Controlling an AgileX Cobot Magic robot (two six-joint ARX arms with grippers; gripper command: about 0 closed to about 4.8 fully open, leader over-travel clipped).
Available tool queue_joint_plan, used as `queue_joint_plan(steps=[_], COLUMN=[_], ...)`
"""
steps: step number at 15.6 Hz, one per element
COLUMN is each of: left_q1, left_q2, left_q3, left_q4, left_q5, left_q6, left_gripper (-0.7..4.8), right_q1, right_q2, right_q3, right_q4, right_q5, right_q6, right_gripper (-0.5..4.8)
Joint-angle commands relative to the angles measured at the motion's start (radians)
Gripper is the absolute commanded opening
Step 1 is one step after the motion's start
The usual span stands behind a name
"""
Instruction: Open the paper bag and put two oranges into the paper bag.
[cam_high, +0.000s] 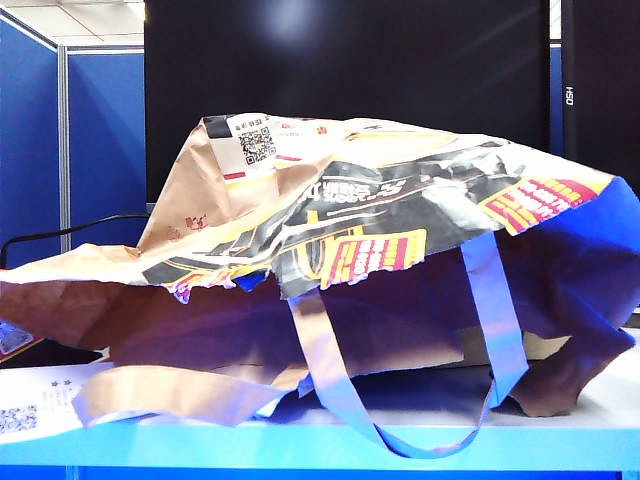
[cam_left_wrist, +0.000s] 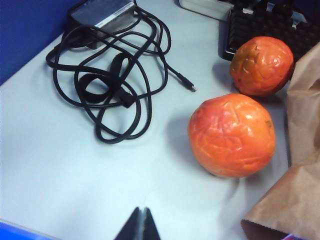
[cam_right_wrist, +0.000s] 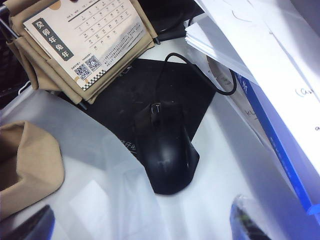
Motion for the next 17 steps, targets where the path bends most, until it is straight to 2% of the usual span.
queue_joint_plan(steps=[1, 2, 5, 6, 7, 8, 9, 10, 13, 14, 15, 16, 17], left_q1=[0.0, 0.0, 0.0, 0.0, 0.0, 0.0, 0.0, 0.0, 0.0, 0.0, 0.0, 0.0, 0.0], left_q2=[0.0, 0.0, 0.0, 0.0, 0.0, 0.0, 0.0, 0.0, 0.0, 0.0, 0.0, 0.0, 0.0], left_q3=[-0.001, -0.001, -0.001, -0.001, -0.001, -0.001, -0.001, -0.001, -0.001, 0.002, 0.002, 0.002, 0.002], left_q4=[0.0, 0.001, 0.006, 0.021, 0.028, 0.034, 0.045, 0.058, 0.086, 0.096, 0.095, 0.094, 0.095], left_q5=[0.005, 0.005, 0.029, 0.103, 0.159, 0.253, 0.345, 0.427, 0.522, 0.552, 0.552, 0.551, 0.55], left_q6=[-0.003, -0.003, -0.003, -0.003, -0.003, -0.003, -0.003, -0.003, -0.013, -0.059, -0.074, -0.074, -0.074], left_gripper=[-0.05, -0.05, -0.05, -0.04, -0.04, -0.04, -0.04, -0.03, 0.08, 1.03, 1.44, 1.54, 1.54], right_q1=[-0.001, -0.002, -0.002, -0.002, -0.002, -0.002, -0.001, -0.001, -0.001, -0.001, 0.0, 0.0, 0.0], right_q2=[-0.002, -0.002, -0.002, -0.002, -0.002, -0.002, -0.002, -0.002, -0.002, -0.002, -0.002, -0.002, -0.002], right_q3=[0.004, 0.004, 0.004, 0.004, 0.003, 0.002, 0.002, 0.002, 0.002, 0.002, 0.002, 0.002, 0.002], right_q4=[0.014, 0.018, 0.014, 0.014, 0.014, 0.041, 0.101, 0.169, 0.286, 0.341, 0.377, 0.393, 0.405], right_q5=[0.002, 0.092, 0.207, 0.249, 0.249, 0.227, 0.131, -0.011, -0.242, -0.418, -0.542, -0.615, -0.737], right_q6=[-0.025, -0.197, -0.251, -0.253, -0.253, -0.203, -0.021, 0.184, 0.394, 0.484, 0.547, 0.577, 0.631], right_gripper=[4.79, 4.79, 4.79, 4.79, 4.79, 4.79, 4.79, 4.79, 4.79, 4.79, 4.79, 4.79, 4.79])
